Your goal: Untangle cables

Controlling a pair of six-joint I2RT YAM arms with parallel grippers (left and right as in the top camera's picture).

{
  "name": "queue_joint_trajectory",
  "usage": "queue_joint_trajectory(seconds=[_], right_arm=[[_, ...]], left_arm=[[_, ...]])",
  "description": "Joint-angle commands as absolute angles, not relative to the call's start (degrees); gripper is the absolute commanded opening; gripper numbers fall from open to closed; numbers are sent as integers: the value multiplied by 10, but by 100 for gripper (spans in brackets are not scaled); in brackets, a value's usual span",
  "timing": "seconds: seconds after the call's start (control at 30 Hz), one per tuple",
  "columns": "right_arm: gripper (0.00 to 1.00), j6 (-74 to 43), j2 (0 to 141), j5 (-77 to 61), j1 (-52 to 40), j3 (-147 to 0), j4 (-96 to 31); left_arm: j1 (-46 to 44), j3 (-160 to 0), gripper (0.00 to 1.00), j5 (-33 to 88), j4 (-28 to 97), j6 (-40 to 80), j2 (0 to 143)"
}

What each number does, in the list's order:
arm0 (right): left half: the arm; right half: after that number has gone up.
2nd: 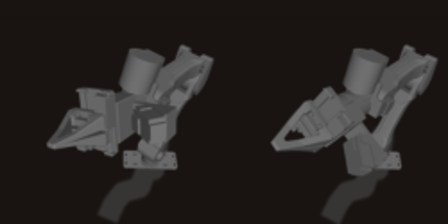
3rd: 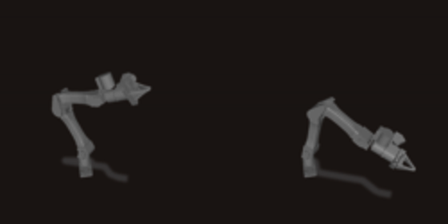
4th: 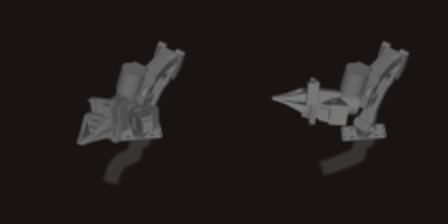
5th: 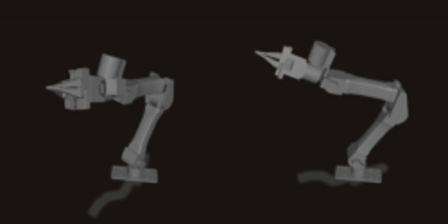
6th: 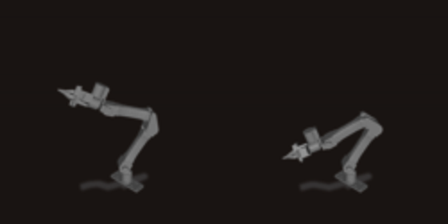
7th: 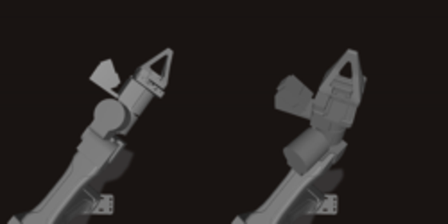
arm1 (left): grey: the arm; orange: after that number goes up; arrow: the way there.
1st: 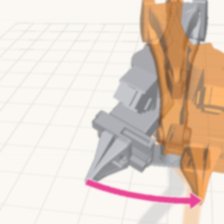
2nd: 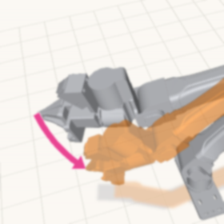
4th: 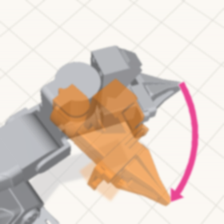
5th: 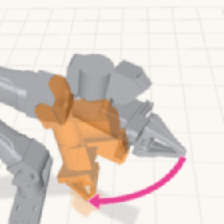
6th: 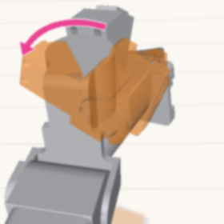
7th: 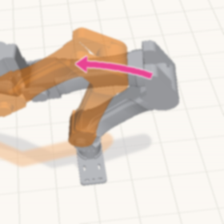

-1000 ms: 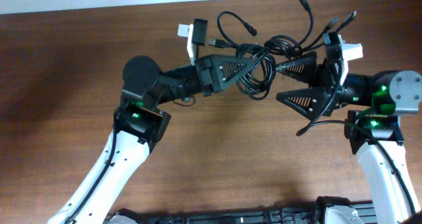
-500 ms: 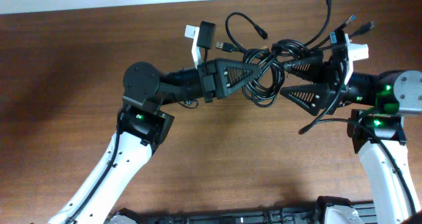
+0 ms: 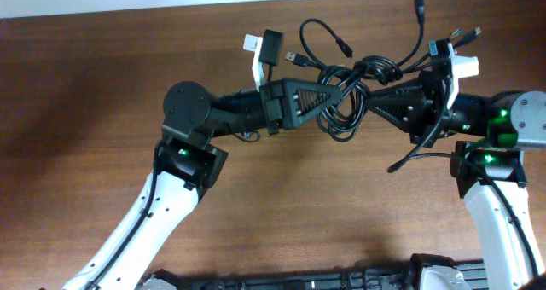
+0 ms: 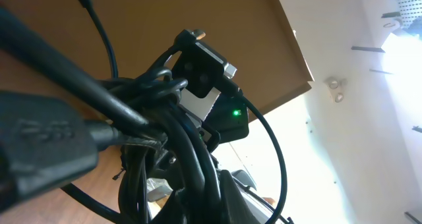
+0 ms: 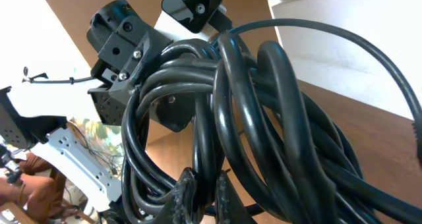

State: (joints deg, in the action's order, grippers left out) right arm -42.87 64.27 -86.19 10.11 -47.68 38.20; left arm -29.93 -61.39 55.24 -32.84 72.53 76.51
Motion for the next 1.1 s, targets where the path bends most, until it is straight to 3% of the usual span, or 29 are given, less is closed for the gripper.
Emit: queue_joint_trajectory(seconds=[0.0,0.2,0.6,1.03,1.07], right_arm=[[4,-425,643,-856,101,-479,384],[4,-455,643,-878,102,-479,384],[4,-459,643,-889,102,-479,384],[4,-459,643,-889,102,-479,384],[24,-459,643,-889,102,-479,384]], left_arm=[[-306,-620,0,555,-336,729,753],[-295,-620,0,513,-336,711,753],[-192,-620,0,502,-336,707,753],[-184,-620,0,403,-336,672,753],[-184,-620,0,412,-336,672,753]])
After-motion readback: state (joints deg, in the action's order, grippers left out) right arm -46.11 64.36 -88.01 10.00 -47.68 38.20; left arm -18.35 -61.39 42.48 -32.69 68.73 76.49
